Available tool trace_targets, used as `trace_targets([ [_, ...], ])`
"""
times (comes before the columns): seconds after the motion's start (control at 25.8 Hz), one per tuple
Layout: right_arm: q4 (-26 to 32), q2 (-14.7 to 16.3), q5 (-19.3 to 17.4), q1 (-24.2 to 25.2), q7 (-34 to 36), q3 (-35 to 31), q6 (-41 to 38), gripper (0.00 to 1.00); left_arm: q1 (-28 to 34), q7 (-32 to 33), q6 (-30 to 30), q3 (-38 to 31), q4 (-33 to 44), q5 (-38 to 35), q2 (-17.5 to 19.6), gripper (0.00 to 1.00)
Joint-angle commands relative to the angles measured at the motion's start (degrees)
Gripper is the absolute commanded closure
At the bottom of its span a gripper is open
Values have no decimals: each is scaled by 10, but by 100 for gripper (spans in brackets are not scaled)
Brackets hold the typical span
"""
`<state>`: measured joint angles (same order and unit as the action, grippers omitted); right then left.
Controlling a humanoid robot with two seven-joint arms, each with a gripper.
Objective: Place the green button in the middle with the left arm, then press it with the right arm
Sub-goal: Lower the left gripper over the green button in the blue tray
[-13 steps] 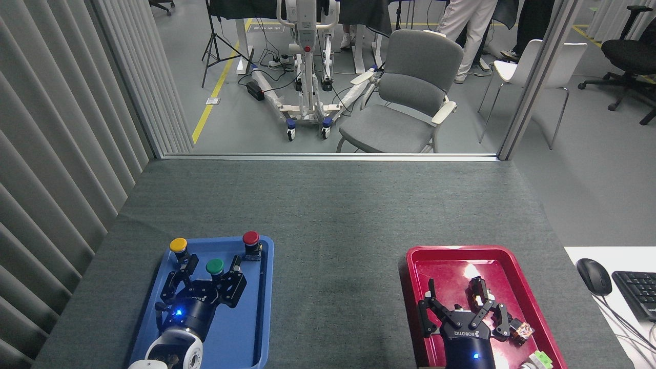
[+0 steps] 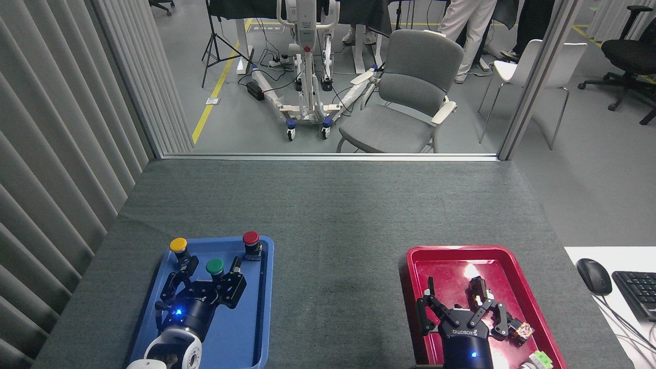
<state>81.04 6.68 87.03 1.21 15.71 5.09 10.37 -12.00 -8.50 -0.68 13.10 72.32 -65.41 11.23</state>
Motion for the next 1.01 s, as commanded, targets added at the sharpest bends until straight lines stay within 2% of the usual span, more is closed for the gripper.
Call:
trace_targets([
  [0.0, -1, 1, 0, 0, -2, 0, 1, 1, 0, -2, 0, 0, 0, 1, -2, 0],
  [0.74, -4, 2, 2, 0, -3, 4, -5, 1, -4, -3, 5, 0, 4, 6, -7, 0],
  [0.97, -11, 4, 3, -18, -55, 5, -9, 1, 0, -3, 39, 0, 5, 9, -6, 0],
])
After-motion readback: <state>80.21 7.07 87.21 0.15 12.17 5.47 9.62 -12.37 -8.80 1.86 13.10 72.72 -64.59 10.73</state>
